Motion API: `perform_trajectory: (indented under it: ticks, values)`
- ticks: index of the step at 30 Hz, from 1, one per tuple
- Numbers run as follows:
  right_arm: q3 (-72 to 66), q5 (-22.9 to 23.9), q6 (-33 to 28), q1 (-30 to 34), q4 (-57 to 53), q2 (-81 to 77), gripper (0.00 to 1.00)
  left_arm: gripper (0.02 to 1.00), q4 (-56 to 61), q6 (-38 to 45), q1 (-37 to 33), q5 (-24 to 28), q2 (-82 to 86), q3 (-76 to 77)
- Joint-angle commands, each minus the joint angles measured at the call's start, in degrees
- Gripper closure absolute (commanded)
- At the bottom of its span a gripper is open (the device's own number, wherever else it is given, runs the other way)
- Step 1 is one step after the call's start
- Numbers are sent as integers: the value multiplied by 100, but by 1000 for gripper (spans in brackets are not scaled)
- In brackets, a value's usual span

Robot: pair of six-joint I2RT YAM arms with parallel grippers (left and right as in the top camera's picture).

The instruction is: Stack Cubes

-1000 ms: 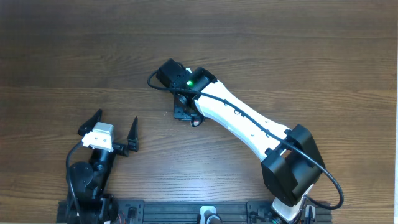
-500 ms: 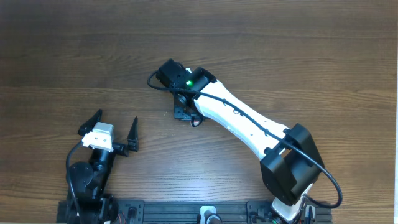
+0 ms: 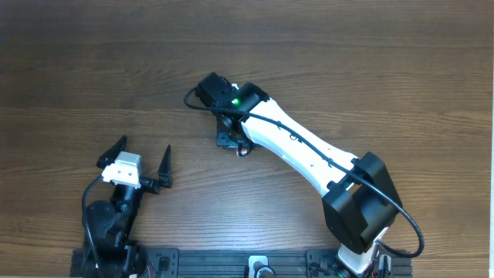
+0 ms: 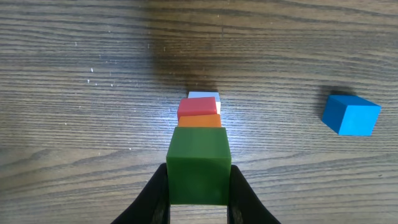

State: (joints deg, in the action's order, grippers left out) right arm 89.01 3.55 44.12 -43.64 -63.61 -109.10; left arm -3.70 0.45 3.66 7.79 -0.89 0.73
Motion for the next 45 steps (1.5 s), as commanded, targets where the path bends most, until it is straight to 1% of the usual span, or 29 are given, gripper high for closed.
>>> perform_trajectory:
  ticks: [1, 5, 7, 8, 10, 12, 14, 16, 17, 24, 31, 33, 36, 39, 42, 45]
  values:
    - [-26, 98, -28, 48, 9, -177, 829, 20, 4, 83, -35, 72, 50, -39]
    - [-26, 96, -28, 48, 28, -247, 814, 18, 4, 83, -35, 72, 50, -39]
    - [-26, 96, -28, 48, 28, -249, 779, 20, 4, 83, -35, 72, 50, -39]
    - [-26, 96, -28, 48, 26, -249, 741, 20, 4, 83, -35, 72, 50, -39]
    - [-26, 96, -28, 48, 26, -249, 617, 18, 4, 83, -35, 72, 50, -39]
    - [-26, 96, -28, 48, 26, -249, 448, 20, 4, 83, -35, 72, 50, -39]
    - [-26, 96, -28, 48, 26, -249, 318, 18, 4, 83, -35, 72, 50, -39]
    - [-26, 96, -28, 48, 26, -249, 49, 18, 4, 83, -35, 72, 50, -39]
    - [-26, 96, -28, 46, 26, -249, 9, 20, 4, 83, -35, 72, 50, -39]
    - [42, 96, -31, 48, 35, -87, 7, 20, 4, 83, -35, 72, 50, -39]
    - [245, 103, -385, 90, -179, 857, 7, 18, 4, 83, -35, 72, 50, -39]
    - [243, 151, -413, 205, -422, 1196, 9, 18, 4, 83, -35, 72, 50, -39]
    - [221, 417, -428, 487, -938, 1617, 7, 18, 4, 83, -35, 72, 50, -39]
    - [85, 487, -662, 758, -1196, 1792, 7, 18, 4, 83, -35, 72, 50, -39]
    - [-409, 487, -940, 1058, -1086, 1801, 7, 20, 4, 83, -35, 72, 50, -39]
    - [-1080, 409, -1139, 1248, -544, 1799, 7, 20, 4, 83, -35, 72, 50, -39]
